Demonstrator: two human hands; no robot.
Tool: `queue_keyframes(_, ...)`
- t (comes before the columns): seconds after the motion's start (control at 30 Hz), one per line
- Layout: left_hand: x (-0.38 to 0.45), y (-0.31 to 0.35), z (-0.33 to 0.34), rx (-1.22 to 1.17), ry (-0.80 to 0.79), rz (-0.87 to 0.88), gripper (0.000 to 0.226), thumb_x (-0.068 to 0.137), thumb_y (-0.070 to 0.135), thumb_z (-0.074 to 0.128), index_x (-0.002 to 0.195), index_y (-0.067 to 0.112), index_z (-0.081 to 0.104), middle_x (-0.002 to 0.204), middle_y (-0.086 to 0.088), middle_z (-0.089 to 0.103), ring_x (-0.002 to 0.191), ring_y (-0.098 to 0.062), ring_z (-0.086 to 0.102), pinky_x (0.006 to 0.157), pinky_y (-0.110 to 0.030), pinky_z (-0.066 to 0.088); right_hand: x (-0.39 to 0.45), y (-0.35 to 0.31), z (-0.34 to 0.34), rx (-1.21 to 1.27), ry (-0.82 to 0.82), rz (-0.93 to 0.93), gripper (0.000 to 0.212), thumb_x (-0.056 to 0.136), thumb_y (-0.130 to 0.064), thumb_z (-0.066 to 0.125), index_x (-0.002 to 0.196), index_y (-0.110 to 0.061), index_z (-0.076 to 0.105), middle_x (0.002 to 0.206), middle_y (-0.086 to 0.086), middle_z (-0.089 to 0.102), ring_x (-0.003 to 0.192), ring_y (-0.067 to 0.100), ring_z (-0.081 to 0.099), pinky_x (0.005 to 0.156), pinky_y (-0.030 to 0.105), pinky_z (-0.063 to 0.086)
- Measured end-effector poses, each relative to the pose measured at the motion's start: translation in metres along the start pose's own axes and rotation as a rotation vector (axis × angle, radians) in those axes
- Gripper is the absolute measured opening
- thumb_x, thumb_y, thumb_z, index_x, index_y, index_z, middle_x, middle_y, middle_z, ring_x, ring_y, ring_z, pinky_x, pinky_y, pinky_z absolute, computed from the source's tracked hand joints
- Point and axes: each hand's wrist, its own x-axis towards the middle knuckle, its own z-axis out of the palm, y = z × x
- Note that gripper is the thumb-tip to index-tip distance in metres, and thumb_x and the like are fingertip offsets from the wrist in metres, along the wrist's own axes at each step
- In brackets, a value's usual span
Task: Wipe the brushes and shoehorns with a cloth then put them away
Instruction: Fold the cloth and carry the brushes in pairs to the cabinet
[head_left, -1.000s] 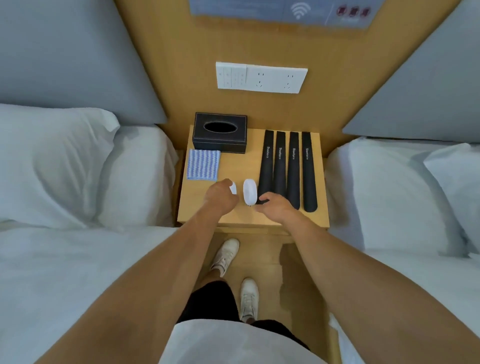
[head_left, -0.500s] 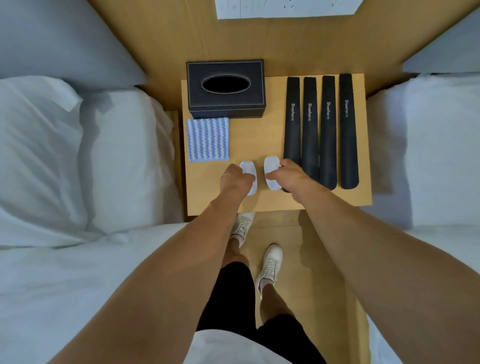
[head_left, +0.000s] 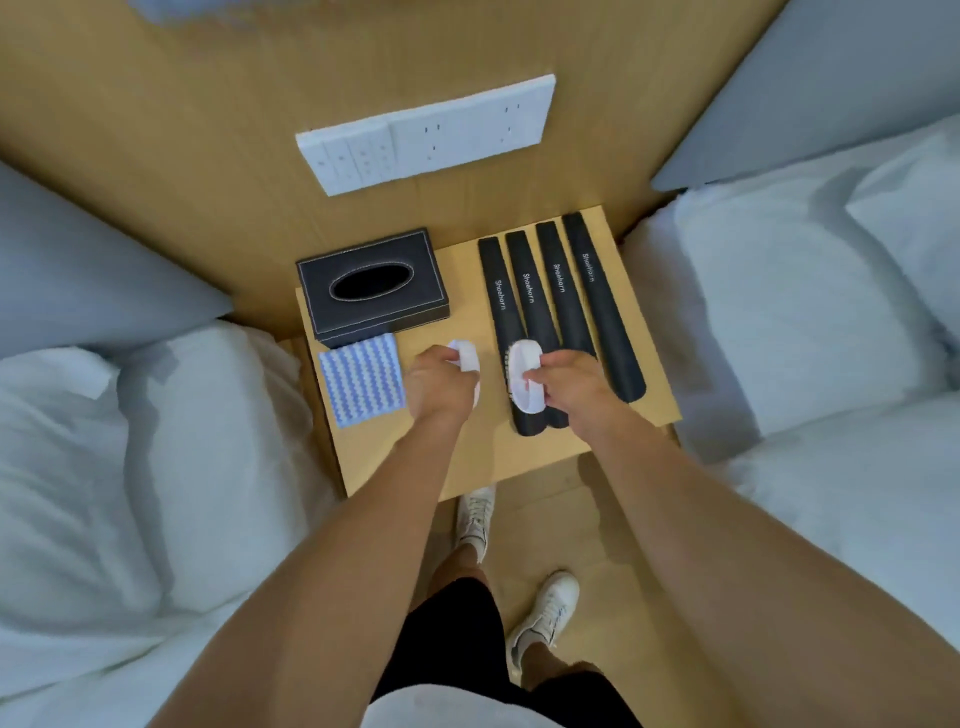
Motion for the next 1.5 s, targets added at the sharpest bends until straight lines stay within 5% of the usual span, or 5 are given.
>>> queue_keyframes(0.13, -0.034, 0.067, 0.006, -0.085, -0.03, 0.227, 0.017, 0.079, 0.018, 0.075, 0.096, 0.022, 0.072, 0.097, 0.002, 0.074, 0.09, -0.018, 0.068, 0.079, -0.026, 0.053, -0.025, -0.015, -0.062, 0.125, 0.158, -0.105, 0.02, 0.084, -0.01, 0.078, 0.096, -0.017, 0.064, 0.125, 0.014, 0.063, 0.115, 0.036, 0.061, 0.097, 0.049, 0.055)
queue_keyframes(0.57, -0.28, 0.191, 0.102, -0.225, -0.488, 0.881, 0.014, 0.077, 0.018, 0.079, 0.08, 0.026, 0.068, 0.073, 0.009, 0.069, 0.07, -0.005, 0.065, 0.063, -0.015, 0.047, -0.218, 0.096, -0.289, 0.604, 0.642, -0.387, 0.008, 0.086, -0.006, 0.071, 0.087, -0.008, 0.063, 0.082, 0.011, 0.069, 0.092, 0.034, 0.071, 0.086, 0.05, 0.06)
queue_keyframes(0.73, -0.411, 0.171, 0.144, -0.224, -0.724, 1.052, 0.014, 0.074, 0.022, 0.082, 0.081, 0.024, 0.071, 0.071, 0.011, 0.069, 0.064, 0.003, 0.062, 0.056, -0.007, 0.047, -0.313, 0.193, -0.339, 0.81, 0.857, -0.467, 0.007, 0.087, -0.003, 0.07, 0.09, -0.007, 0.066, 0.083, 0.006, 0.069, 0.091, 0.03, 0.07, 0.087, 0.055, 0.058)
queue_keyframes(1.23, -0.74, 0.014, 0.24, -0.063, -1.502, 1.275, 0.015, 0.073, 0.015, 0.081, 0.077, 0.025, 0.071, 0.077, 0.008, 0.072, 0.072, -0.01, 0.068, 0.067, -0.029, 0.057, -0.554, 0.475, -0.369, 1.03, 1.595, -0.378, 0.009, 0.088, -0.004, 0.07, 0.096, -0.008, 0.068, 0.092, 0.013, 0.074, 0.093, 0.033, 0.071, 0.084, 0.052, 0.059)
queue_keyframes(1.5, -0.839, -0.061, 0.291, 0.096, -1.779, 1.358, 0.013, 0.074, 0.021, 0.082, 0.076, 0.028, 0.071, 0.075, 0.011, 0.072, 0.071, -0.005, 0.067, 0.059, -0.011, 0.048, -0.613, 0.571, -0.364, 1.137, 1.873, -0.272, 0.011, 0.089, -0.004, 0.069, 0.099, -0.009, 0.069, 0.094, 0.015, 0.073, 0.094, 0.035, 0.07, 0.085, 0.049, 0.057)
